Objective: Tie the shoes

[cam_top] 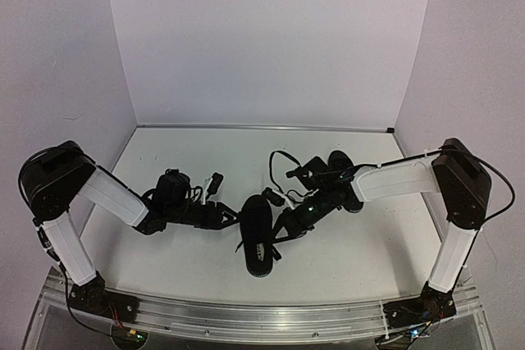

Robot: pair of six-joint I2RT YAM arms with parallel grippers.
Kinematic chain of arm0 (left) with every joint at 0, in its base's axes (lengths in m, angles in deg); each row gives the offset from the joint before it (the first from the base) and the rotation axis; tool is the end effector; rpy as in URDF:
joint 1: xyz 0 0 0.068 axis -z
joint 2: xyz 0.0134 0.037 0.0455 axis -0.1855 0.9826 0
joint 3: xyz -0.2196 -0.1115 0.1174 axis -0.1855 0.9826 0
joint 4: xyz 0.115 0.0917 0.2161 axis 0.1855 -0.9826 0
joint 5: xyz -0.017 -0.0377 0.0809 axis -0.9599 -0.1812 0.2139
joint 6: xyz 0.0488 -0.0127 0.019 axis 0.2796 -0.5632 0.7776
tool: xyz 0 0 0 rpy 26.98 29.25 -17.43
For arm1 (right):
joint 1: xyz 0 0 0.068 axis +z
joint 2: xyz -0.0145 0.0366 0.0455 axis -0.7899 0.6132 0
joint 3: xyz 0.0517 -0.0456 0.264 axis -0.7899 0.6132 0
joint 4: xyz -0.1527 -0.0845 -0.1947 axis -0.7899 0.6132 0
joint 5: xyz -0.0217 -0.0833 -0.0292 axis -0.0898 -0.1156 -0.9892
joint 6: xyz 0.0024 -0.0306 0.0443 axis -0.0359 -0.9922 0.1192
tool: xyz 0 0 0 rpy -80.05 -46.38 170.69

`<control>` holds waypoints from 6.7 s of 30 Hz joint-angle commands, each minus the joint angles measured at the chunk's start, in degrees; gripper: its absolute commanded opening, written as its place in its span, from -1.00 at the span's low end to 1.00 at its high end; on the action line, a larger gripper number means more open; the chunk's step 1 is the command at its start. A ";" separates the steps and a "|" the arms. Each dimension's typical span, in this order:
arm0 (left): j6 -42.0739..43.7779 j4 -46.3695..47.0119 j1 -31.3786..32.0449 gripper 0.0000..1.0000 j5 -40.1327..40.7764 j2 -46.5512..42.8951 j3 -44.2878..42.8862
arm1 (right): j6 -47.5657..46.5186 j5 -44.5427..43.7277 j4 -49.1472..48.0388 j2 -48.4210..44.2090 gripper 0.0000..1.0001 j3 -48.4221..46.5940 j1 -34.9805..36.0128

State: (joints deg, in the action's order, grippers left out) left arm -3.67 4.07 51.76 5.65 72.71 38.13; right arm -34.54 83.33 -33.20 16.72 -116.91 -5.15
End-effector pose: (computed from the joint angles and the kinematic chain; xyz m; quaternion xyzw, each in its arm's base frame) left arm 0.2204 -0.2169 0.1250 0.1833 0.8207 -0.4848 0.2403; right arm 0.2315 0.2871 0.1640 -0.3678 0.7997 0.4727 0.0419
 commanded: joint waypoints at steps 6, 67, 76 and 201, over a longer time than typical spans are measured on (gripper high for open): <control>-6.74 15.02 -0.15 -0.13 -2.93 6.65 -0.36 | -0.28 -0.50 -0.83 0.17 -1.00 -1.27 0.32; -12.14 28.36 1.45 -1.00 -3.54 11.26 2.38 | 0.72 -5.14 0.37 -9.44 -1.00 11.67 0.31; -11.40 27.30 1.20 -1.00 -4.93 11.67 1.29 | 1.47 -5.60 0.10 -11.34 -1.00 14.45 0.30; 8.85 -10.95 3.13 -1.00 4.06 1.08 -12.99 | 2.75 0.08 -11.01 -3.76 -1.00 12.38 2.76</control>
State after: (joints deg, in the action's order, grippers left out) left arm 2.91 -7.02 55.97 5.37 77.53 24.14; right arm -31.69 83.18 -44.02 15.39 -105.90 -2.64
